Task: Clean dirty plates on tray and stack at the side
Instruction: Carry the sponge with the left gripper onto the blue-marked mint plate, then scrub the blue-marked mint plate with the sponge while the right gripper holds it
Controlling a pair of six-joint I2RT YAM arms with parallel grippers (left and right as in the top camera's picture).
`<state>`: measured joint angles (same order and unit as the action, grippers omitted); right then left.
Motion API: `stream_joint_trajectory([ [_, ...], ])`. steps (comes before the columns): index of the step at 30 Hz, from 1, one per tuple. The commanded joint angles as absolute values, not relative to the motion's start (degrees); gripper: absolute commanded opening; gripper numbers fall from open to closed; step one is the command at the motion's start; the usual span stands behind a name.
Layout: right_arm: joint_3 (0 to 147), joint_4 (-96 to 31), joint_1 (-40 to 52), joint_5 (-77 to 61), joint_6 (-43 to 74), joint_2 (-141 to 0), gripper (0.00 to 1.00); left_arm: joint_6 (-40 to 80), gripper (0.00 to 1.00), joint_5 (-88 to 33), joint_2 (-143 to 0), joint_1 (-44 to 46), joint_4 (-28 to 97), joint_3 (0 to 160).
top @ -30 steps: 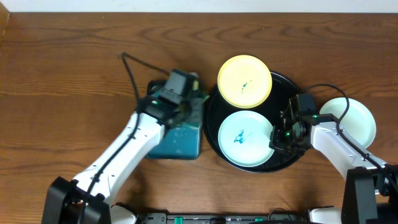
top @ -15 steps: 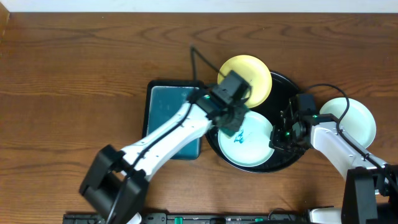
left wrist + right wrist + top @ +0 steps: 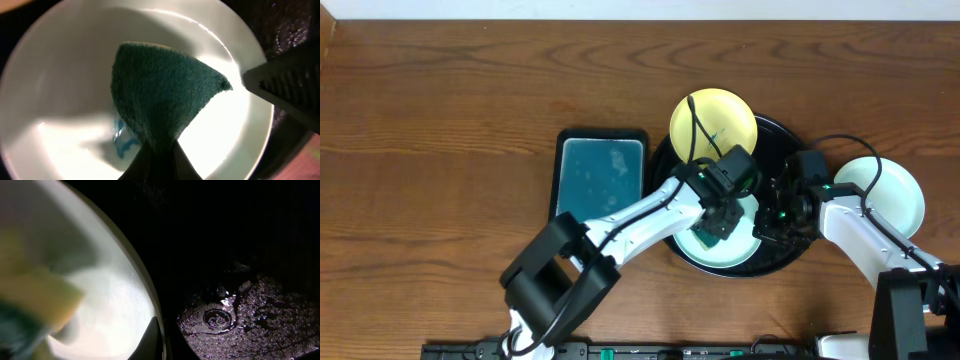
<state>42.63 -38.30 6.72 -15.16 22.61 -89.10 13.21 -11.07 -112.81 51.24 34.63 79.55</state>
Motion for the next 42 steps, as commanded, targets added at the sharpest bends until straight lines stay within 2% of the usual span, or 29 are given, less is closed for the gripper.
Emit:
stream_joint_trajectory([
  [1, 42.2, -38.1, 7.2, -13.5, 23.1, -88.8, 0.01, 12.3, 0.08, -11.3, -113.8, 51.9, 34.2, 80.5],
  [13, 42.2, -38.2, 7.2, -13.5, 23.1, -88.8, 0.01, 12.9, 0.08, -8.8, -118.0, 52.1, 33.8, 79.4],
  [18, 42.2, -38.4, 7.2, -13.5, 23.1, -88.8, 0.01, 12.9, 0.07, -2.1, -118.0, 51.8, 33.8, 79.3],
  [25, 42.2, -38.6, 7.2, -13.5, 23.1, -88.8, 0.01, 12.8, 0.08, 1.1, -118.0, 47.6, 34.3, 79.3],
  [33, 42.2, -38.5, 7.2, -13.5, 23.1, -88.8, 0.01, 15.2, 0.07, -6.5, -118.0, 45.1, 39.2, 79.3],
  [37, 42.2, -38.5, 7.2, -13.5, 23.1, -88.8, 0.01, 15.9, 0.08, -13.9, -118.0, 46.9, 40.7, 79.2],
  [42, 42.2, -38.5, 7.2, -13.5, 23.1, -88.8, 0.01, 16.0, 0.07, -17.6, -118.0, 50.7, 40.7, 79.2],
])
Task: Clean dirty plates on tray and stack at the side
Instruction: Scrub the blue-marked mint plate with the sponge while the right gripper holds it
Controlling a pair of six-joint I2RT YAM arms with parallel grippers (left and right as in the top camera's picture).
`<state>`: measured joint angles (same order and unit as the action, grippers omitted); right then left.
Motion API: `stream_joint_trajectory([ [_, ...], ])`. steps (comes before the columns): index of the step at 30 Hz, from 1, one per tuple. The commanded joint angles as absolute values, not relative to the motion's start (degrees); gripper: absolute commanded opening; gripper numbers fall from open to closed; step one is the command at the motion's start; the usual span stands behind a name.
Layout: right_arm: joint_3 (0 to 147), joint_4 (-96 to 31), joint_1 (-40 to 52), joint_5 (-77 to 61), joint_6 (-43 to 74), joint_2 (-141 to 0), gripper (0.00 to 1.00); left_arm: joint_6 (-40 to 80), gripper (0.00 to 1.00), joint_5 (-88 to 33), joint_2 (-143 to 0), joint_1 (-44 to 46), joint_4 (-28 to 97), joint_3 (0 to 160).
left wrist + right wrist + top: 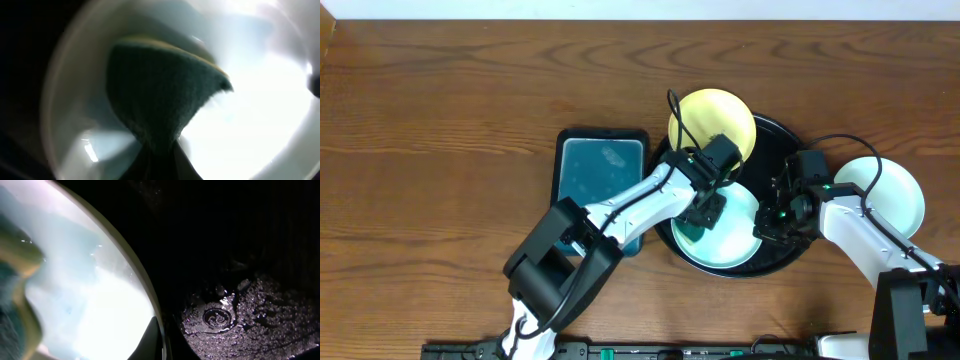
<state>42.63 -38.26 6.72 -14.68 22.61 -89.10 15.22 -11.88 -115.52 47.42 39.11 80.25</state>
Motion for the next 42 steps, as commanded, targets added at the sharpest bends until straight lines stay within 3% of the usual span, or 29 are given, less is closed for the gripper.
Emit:
stream_joint_trajectory([
  [1, 42.2, -38.5, 7.2, -13.5, 23.1, -88.8, 0.01, 15.9, 0.07, -17.6, -118.0, 51.5, 40.7, 79.2],
  [11, 42.2, -38.6, 7.2, -13.5, 23.1, -88.8, 0.01, 15.0, 0.07, -14.3, -118.0, 56.4, 37.9, 79.2],
  [24, 42.2, -38.6, 7.2, -13.5, 23.1, -88.8, 0.01, 15.1, 0.07, -9.6, -118.0, 44.9, 31.2, 79.2],
  [36, 42.2, -38.6, 7.2, -13.5, 23.1, -88.8, 0.01, 19.2, 0.08, -10.4, -118.0, 42.5, 44.5, 79.2],
  [42, 42.2, -38.5, 7.2, -13.5, 23.1, -88.8, 0.01, 19.2, 0.08, -20.8, -118.0, 44.2, 47.1, 79.2],
])
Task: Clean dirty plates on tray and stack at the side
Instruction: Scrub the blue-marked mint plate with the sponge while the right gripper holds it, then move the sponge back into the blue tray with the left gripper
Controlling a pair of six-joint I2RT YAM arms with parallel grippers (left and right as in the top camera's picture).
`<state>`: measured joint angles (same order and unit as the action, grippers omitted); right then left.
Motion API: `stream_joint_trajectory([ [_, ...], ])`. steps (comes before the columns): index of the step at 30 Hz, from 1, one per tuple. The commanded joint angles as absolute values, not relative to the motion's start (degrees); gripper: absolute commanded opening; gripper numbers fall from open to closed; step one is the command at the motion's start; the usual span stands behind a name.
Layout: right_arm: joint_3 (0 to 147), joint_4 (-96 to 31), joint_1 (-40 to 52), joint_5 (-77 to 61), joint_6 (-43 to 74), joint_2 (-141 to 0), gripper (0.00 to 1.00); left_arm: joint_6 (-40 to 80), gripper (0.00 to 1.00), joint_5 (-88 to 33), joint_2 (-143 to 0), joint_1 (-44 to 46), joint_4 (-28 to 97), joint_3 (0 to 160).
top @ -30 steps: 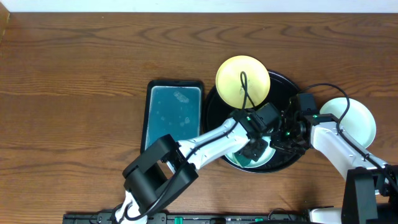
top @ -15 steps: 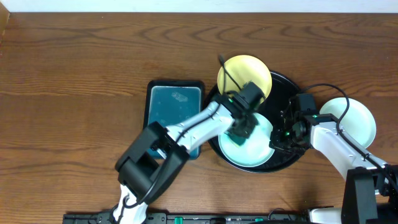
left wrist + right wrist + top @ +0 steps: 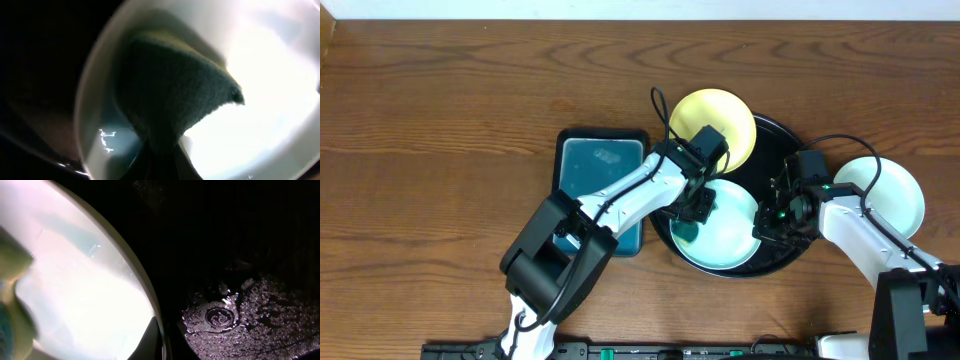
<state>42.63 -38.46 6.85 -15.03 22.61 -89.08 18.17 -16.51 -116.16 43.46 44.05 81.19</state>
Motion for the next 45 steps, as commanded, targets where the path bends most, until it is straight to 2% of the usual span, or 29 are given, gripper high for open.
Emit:
stream_joint_trajectory([
  [1, 42.2, -38.5, 7.2, -13.5, 23.1, -88.8, 0.01, 19.2, 0.08, -22.0, -118.0, 44.6, 46.6, 79.2],
  [13, 42.2, -38.6, 7.2, -13.5, 23.1, -88.8, 0.01, 17.6, 0.07, -24.9, -118.0, 49.4, 38.0, 79.2],
  [19, 42.2, -38.6, 7.2, -13.5, 23.1, -88.8, 0.01, 17.6, 0.07, -20.4, -118.0, 47.4, 32.5, 79.2],
  [25, 42.2, -38.6, 7.2, -13.5, 23.1, -88.8, 0.01, 17.6, 0.08, -14.7, -117.8, 43.5, 32.1, 79.4],
  [34, 42.2, -38.6, 7.2, -12.4, 23.1, -88.8, 0.01, 13.8, 0.08, -14.9, -112.4, 39.9, 35.4, 79.4],
  [39, 42.2, -38.6, 7.2, -12.2, 23.1, -88.8, 0.01, 13.5, 0.08, -14.8, -104.9, 39.9, 42.1, 79.4],
  [45, 42.2, -38.6, 7.2, -12.3, 23.1, -88.8, 0.01, 13.5, 0.07, -7.9, -98.3, 36.9, 49.8, 79.4],
])
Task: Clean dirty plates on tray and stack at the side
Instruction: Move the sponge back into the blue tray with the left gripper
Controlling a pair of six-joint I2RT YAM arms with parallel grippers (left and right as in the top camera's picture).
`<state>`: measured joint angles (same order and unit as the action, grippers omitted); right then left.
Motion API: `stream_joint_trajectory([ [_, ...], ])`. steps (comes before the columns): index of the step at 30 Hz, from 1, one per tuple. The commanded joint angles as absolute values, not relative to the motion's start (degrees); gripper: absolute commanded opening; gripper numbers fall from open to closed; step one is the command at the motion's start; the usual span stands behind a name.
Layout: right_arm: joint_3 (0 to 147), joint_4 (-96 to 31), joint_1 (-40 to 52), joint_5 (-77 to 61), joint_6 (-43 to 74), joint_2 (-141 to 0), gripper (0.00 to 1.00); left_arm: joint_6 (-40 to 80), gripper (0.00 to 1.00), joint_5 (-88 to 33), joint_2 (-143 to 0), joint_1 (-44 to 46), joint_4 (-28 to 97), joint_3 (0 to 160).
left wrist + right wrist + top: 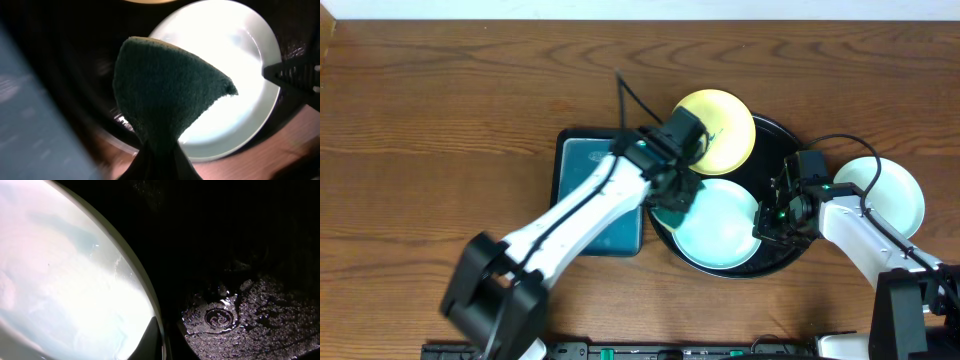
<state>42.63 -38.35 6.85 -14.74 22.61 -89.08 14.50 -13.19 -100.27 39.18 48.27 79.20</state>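
A pale mint plate (722,236) lies in the round black tray (782,150), with a faint bluish wet film on it (65,280). My right gripper (767,218) is shut on the plate's right rim (159,332). My left gripper (672,192) is shut on a dark green sponge (165,95) and holds it clear of the plate, over the tray's left edge. A yellow plate (716,128) with a dark smear sits at the back of the tray. One white plate (887,190) rests on the table to the right of the tray.
A rectangular black dish of teal water (597,190) sits just left of the round tray, partly under my left arm. The black tray's floor (235,315) is wet and grainy. Brown wooden table (440,120) stretches to the left and back.
My left gripper and the sponge were at the mint plate's left rim. They are now raised off it, over the tray's left edge. The right gripper has not moved.
The sponge was pressed on the middle of the mint plate, beside a blue smear. Then it sat toward the plate's upper left, then at its left rim, and now it is off the plate. My right gripper held the plate's rim at every moment.
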Motion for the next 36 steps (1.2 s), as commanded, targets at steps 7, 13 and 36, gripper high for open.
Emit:
stream_joint_trajectory([
  [7, 42.2, -38.6, 7.2, -12.3, 23.1, -88.8, 0.06, 13.6, 0.07, -6.3, -97.1, 27.0, 51.8, 79.4],
  [13, 42.2, -38.5, 7.2, -12.2, 23.1, -88.8, 0.06, 15.6, 0.07, -6.4, -97.1, 16.8, 52.1, 78.8],
  [36, 42.2, -38.1, 7.2, -12.3, 23.1, -88.8, 0.01, 22.9, 0.07, -10.1, -97.1, 10.7, 44.1, 62.9],
])
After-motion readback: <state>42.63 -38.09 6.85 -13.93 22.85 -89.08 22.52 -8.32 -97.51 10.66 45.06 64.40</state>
